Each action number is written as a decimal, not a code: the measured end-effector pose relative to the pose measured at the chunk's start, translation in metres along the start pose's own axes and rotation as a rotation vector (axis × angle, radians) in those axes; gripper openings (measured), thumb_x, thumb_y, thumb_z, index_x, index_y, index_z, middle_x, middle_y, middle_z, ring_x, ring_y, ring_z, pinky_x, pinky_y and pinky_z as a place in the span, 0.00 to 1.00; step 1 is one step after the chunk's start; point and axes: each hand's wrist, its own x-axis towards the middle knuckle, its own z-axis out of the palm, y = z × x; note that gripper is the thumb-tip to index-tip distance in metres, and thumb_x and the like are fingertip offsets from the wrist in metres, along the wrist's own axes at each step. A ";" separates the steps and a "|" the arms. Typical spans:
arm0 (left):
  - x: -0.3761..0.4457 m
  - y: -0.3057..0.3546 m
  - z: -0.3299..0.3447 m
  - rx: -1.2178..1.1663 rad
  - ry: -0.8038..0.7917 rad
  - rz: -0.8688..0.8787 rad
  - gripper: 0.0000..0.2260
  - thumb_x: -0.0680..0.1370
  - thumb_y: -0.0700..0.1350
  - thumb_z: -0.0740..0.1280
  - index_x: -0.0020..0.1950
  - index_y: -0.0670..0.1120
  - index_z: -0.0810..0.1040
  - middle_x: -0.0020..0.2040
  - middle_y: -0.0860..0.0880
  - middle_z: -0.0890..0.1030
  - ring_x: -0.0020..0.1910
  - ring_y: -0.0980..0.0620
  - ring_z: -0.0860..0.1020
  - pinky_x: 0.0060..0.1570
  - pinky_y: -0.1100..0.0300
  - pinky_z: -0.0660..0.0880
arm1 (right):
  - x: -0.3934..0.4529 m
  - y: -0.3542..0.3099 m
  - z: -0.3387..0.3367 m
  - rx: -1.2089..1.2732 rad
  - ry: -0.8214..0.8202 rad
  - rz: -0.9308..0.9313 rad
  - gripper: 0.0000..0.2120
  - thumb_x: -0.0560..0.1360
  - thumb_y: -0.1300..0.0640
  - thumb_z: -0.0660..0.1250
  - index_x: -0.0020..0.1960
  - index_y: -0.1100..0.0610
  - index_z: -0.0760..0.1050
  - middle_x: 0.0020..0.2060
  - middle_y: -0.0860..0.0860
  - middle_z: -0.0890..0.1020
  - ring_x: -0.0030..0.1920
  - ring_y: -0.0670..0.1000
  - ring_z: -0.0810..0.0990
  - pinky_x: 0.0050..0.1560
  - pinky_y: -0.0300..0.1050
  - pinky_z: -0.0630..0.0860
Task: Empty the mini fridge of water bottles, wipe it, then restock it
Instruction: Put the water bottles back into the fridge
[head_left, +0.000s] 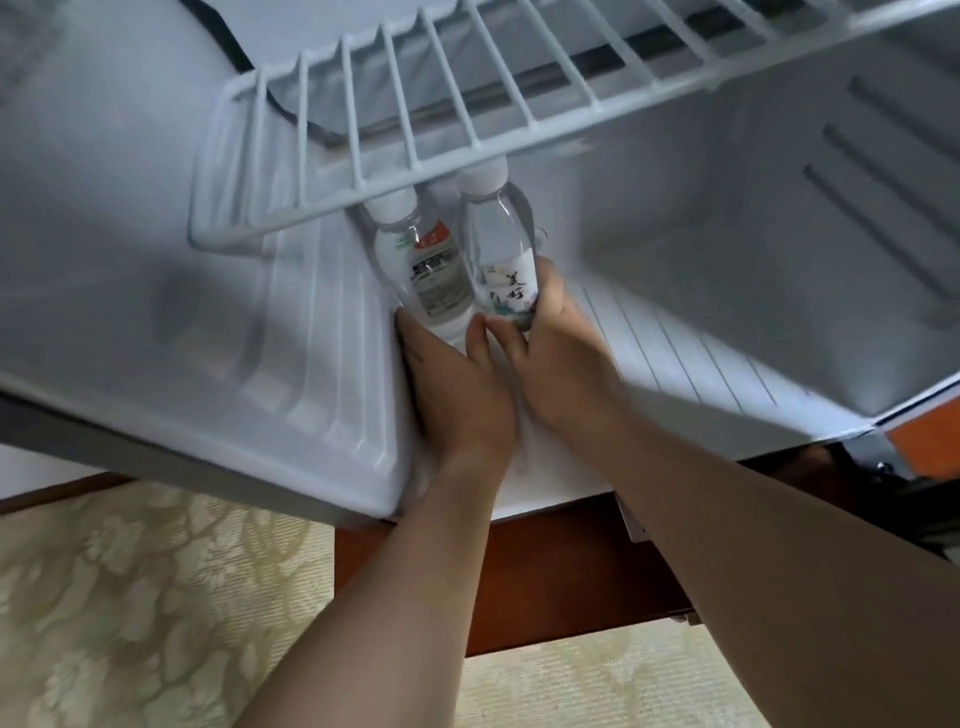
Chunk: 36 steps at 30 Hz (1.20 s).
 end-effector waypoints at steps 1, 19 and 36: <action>0.001 0.000 0.001 -0.022 -0.004 -0.011 0.30 0.80 0.57 0.64 0.76 0.42 0.61 0.74 0.41 0.70 0.74 0.44 0.67 0.73 0.50 0.63 | 0.000 0.000 0.001 -0.024 0.017 -0.009 0.27 0.77 0.45 0.67 0.72 0.49 0.62 0.56 0.48 0.79 0.53 0.54 0.79 0.48 0.50 0.76; -0.083 0.085 -0.121 -0.328 -0.247 0.141 0.21 0.79 0.58 0.63 0.63 0.45 0.77 0.58 0.53 0.80 0.58 0.61 0.77 0.57 0.73 0.70 | -0.090 -0.076 -0.104 0.056 0.104 0.147 0.31 0.77 0.42 0.66 0.75 0.50 0.62 0.71 0.46 0.70 0.70 0.45 0.67 0.68 0.43 0.66; -0.285 0.339 -0.295 -0.741 -0.591 0.706 0.12 0.74 0.48 0.71 0.54 0.44 0.80 0.49 0.53 0.83 0.50 0.53 0.82 0.52 0.62 0.77 | -0.314 -0.227 -0.425 0.081 0.576 0.030 0.24 0.73 0.46 0.64 0.68 0.42 0.65 0.56 0.38 0.78 0.53 0.42 0.80 0.51 0.36 0.77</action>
